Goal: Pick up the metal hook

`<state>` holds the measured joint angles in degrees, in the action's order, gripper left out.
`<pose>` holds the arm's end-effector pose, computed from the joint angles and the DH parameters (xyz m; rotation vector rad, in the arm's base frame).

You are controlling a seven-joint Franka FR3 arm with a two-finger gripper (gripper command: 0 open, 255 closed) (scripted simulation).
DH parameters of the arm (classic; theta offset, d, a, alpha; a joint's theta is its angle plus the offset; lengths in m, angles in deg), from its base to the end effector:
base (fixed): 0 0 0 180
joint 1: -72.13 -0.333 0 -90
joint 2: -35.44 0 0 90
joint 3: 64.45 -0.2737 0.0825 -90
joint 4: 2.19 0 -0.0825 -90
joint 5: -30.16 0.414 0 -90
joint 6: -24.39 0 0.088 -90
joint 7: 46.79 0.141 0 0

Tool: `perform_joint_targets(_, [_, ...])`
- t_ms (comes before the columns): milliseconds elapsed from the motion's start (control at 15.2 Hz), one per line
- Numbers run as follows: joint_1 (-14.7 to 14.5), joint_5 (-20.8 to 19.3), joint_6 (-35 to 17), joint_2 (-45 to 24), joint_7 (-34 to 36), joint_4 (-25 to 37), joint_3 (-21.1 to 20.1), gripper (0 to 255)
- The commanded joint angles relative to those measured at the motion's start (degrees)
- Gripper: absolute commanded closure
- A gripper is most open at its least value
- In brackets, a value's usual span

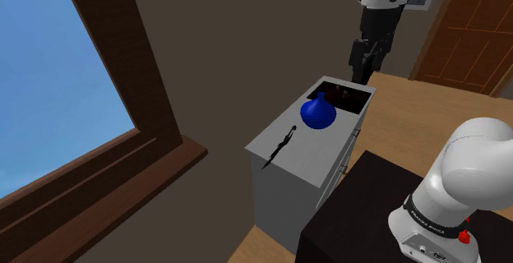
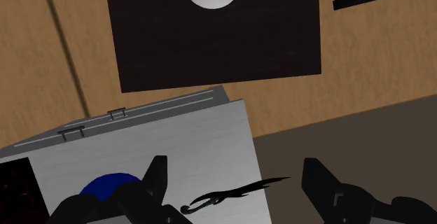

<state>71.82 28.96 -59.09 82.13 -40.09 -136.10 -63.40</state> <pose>0.3455 -0.0083 0.5368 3.1227 -0.1960 -0.1015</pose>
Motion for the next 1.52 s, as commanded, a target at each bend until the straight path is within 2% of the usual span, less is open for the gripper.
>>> perform_joint_targets(0, [0.0, 0.0, 0.0, 0.0, 0.0, 0.0, 0.0, 0])
perform_joint_targets(330, [2.2, 3.4, -9.8, -4.4, 10.0, -5.4, -3.1, 0])
perform_joint_targets(726, [4.5, 6.8, -22.2, -12.7, 21.3, -9.3, -6.7, 0])
perform_joint_targets(1452, [8.6, 9.7, -44.6, -34.5, 40.9, -8.6, -11.0, 0])
